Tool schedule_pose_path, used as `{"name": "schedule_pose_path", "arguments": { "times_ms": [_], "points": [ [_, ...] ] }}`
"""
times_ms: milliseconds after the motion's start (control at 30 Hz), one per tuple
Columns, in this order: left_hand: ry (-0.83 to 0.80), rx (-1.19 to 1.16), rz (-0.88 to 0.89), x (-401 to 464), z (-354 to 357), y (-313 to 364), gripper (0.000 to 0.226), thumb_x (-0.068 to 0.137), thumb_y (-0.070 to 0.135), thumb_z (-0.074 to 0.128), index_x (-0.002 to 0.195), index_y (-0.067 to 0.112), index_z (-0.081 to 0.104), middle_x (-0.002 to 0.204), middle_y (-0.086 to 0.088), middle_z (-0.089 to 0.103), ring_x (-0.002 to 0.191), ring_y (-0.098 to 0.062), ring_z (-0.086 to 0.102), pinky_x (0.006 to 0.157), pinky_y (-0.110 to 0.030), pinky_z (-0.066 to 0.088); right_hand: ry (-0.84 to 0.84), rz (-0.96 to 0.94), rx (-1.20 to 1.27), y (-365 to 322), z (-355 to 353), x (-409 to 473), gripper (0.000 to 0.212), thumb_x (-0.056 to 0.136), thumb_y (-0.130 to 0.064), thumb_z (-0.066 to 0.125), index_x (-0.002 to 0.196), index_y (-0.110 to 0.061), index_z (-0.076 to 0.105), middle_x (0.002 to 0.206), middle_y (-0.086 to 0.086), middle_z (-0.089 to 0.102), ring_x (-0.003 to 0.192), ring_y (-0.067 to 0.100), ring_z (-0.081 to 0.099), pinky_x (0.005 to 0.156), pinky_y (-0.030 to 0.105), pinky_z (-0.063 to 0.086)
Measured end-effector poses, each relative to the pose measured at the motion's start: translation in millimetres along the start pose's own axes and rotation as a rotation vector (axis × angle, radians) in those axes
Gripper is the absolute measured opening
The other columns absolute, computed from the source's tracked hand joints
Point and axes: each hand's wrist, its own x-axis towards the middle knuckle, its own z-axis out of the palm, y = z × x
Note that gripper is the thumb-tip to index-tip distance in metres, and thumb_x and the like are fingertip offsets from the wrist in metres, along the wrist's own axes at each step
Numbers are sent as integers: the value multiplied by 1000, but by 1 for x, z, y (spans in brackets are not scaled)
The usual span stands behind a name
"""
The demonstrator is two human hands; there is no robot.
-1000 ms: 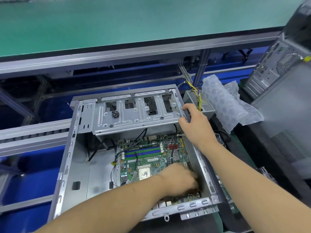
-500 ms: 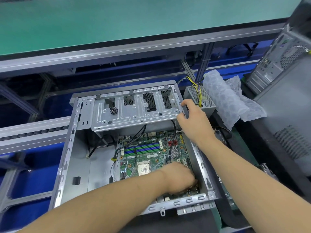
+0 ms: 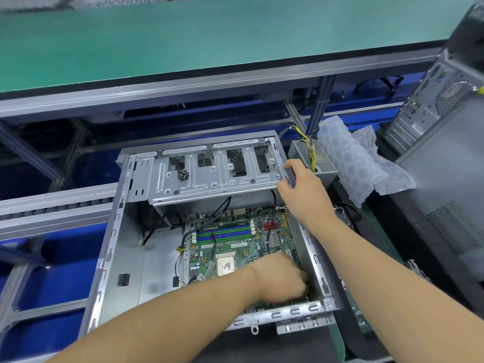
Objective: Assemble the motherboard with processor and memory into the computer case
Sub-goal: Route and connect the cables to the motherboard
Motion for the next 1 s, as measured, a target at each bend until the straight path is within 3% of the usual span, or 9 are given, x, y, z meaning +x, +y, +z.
{"name": "schedule_pose_path", "arguments": {
  "times_ms": [100,267,367,433,500,600,767,867,1000],
  "points": [
    [-28,-74,-21,-2,-5,-2,11,97,8,56,93,7,67,66,4,38,83,-28,64,88,-42,54,-3,2,4,0,0,0,28,95,-30,47,122,-32,44,101,4,56,70,24,56,58,35,44],
    [-111,-139,-47,4,-6,-3,38,96,4,57,62,10,41,61,4,39,67,-24,52,79,-43,57,-6,9,6,0,0,0,29,94,-31,47,123,-33,44,98,4,57,68,22,55,55,34,40],
    [-126,-118,-54,7,-5,-4,25,97,6,56,72,10,54,65,0,49,69,-24,55,79,-41,58,-12,14,0,0,-1,0,28,95,-32,47,122,-33,44,94,5,58,66,22,53,54,33,38],
    [-84,-96,-67,5,1,-4,15,99,9,54,90,7,67,87,-4,65,87,-27,63,87,-41,54,-14,14,-3,-1,-1,-1,28,95,-32,47,123,-33,44,94,5,58,66,22,53,54,32,37],
    [16,-20,-26,3,10,-9,24,101,20,52,117,15,68,115,0,66,111,-25,59,99,-39,47,-10,16,-12,-1,-2,-1,29,95,-32,46,123,-33,44,94,6,59,66,23,54,54,33,38],
    [171,-62,-50,-11,9,-24,30,99,33,55,125,23,66,123,4,64,117,-20,52,99,-37,43,-9,7,-6,-1,-2,-2,27,94,-31,46,122,-33,44,93,6,59,68,24,55,55,34,40],
    [267,-470,-689,-58,18,-64,14,95,29,62,94,19,72,98,4,67,94,-18,64,82,-38,56,-3,15,-14,-1,-2,-1,26,94,-33,46,120,-35,44,91,4,58,68,23,56,54,34,41],
    [309,-590,-1055,-89,40,-83,42,93,49,61,63,20,53,66,4,58,68,-19,61,65,-32,54,-3,14,-11,0,-2,0,25,94,-33,47,119,-36,44,90,3,58,66,20,55,52,32,38],
    [406,-596,-1284,-111,65,-81,52,94,54,53,57,18,46,52,5,53,52,-16,55,52,-27,50,-1,17,22,1,-1,0,25,93,-33,49,117,-38,45,89,1,58,65,17,54,52,31,38]
  ]
}}
